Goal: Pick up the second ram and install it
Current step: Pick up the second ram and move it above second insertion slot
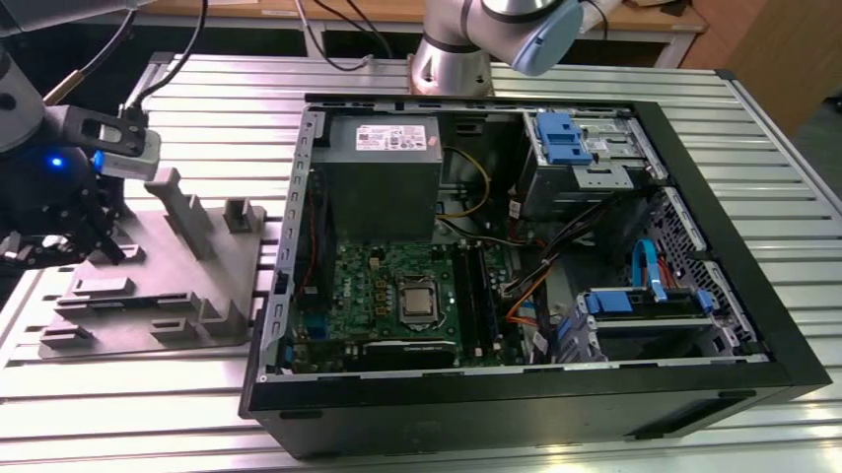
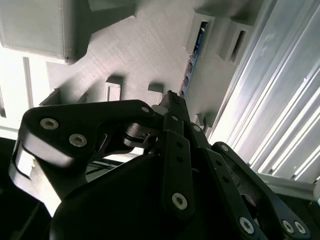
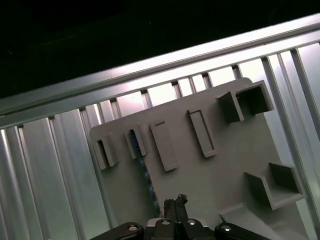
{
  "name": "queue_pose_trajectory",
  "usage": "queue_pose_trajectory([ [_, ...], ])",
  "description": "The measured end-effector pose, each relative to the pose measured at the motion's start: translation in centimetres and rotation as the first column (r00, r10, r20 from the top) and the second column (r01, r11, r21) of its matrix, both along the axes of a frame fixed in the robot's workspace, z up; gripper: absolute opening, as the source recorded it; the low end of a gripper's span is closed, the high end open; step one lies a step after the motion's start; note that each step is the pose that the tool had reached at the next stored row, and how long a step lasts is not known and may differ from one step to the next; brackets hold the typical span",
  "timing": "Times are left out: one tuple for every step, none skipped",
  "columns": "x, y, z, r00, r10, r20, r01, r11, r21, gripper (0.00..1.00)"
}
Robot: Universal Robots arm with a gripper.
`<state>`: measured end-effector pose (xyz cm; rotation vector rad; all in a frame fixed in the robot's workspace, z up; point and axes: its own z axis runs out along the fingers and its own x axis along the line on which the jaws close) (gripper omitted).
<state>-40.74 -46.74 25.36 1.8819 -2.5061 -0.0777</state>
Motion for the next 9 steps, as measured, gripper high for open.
queue_pose_trajectory([
  [0.00, 0.00, -0.08, 0.9998, 0.019, 0.0000, -0.019, 0.9998, 0.0000, 0.10],
  [0.00, 0.00, -0.15, 0.9993, 0.037, 0.0000, -0.037, 0.9993, 0.0000, 0.10],
  [0.00, 0.00, -0.23, 0.9985, 0.055, -0.0001, -0.055, 0.9985, 0.0000, 0.10],
  [0.00, 0.00, -0.31, 0.9973, 0.073, 0.0000, -0.073, 0.9973, 0.0000, 0.10],
  [0.00, 0.00, -0.38, 0.9958, 0.091, 0.0000, -0.091, 0.9958, 0.0000, 0.10],
  [0.00, 0.00, -0.46, 0.9940, 0.109, 0.0000, -0.109, 0.9940, 0.0000, 0.10],
  [0.00, 0.00, -0.53, 0.9919, 0.127, 0.0000, -0.127, 0.9919, 0.0000, 0.10],
  [0.00, 0.00, -0.62, 0.9894, 0.145, 0.0001, -0.145, 0.9894, 0.0001, 0.10],
  [0.00, 0.00, -0.71, 0.9867, 0.163, 0.0000, -0.163, 0.9867, 0.0000, 0.10],
])
